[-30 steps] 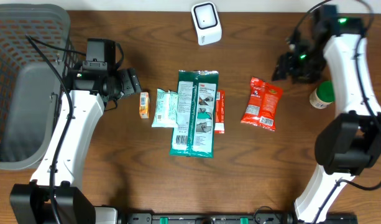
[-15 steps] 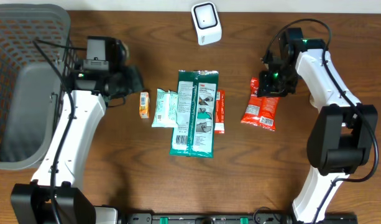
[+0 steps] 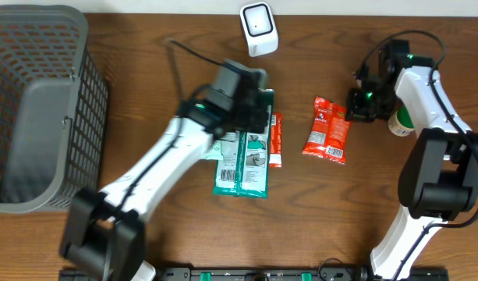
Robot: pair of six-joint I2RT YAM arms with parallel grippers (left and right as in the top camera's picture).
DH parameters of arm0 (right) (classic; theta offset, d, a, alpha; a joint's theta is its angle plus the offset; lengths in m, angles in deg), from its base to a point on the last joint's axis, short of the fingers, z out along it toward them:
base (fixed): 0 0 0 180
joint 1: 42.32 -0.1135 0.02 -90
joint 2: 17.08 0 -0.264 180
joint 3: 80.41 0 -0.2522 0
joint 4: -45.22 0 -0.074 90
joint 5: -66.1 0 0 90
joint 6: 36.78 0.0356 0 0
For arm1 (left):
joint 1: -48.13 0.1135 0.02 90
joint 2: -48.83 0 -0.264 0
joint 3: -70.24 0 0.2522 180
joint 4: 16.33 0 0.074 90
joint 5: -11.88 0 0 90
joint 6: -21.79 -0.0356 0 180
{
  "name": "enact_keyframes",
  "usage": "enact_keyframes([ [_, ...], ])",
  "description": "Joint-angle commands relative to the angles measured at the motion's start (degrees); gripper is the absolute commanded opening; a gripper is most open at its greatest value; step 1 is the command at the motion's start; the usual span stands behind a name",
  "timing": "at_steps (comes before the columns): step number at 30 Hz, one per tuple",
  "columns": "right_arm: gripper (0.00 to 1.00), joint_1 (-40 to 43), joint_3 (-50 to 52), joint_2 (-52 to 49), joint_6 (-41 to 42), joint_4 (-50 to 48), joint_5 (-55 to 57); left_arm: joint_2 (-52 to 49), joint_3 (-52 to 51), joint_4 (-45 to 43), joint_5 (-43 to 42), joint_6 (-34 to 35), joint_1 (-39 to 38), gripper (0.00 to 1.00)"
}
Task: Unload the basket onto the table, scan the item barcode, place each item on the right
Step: 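Move the right gripper over the red Hacks bag and descend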
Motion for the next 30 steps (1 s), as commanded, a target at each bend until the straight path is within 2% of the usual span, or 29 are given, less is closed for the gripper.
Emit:
enact_keyframes([
  [1,0.01,-2.2,4.8,-0.2,0.4,-2.0,-5.9,-3.9,0.7,-3.1,0.4,0.3,-3.0,0.08],
  [14,0.02,-12.7,7.5,0.3,3.0,0.5,-8.6,-10.5,0.7,-6.9,0.4,0.1,-4.8,0.08],
  [17,0.03,-12.9,6.1,2.2,3.0,0.8,-8.6,-10.5,0.7,-8.2,0.9,-0.6,-4.7,0.08],
  [21,0.04,-10.5,5.5,6.2,5.2,1.1,-7.8,-10.6,0.7,-8.6,6.0,-0.6,-4.8,0.08],
  [28,0.15,-3.7,5.6,8.7,5.3,4.9,-4.7,-12.3,0.4,-8.7,3.1,-0.9,-6.6,0.08],
  [30,0.26,-1.7,6.2,8.7,5.0,4.8,-5.0,-13.3,0.4,-9.1,5.6,-1.2,-7.4,0.08],
])
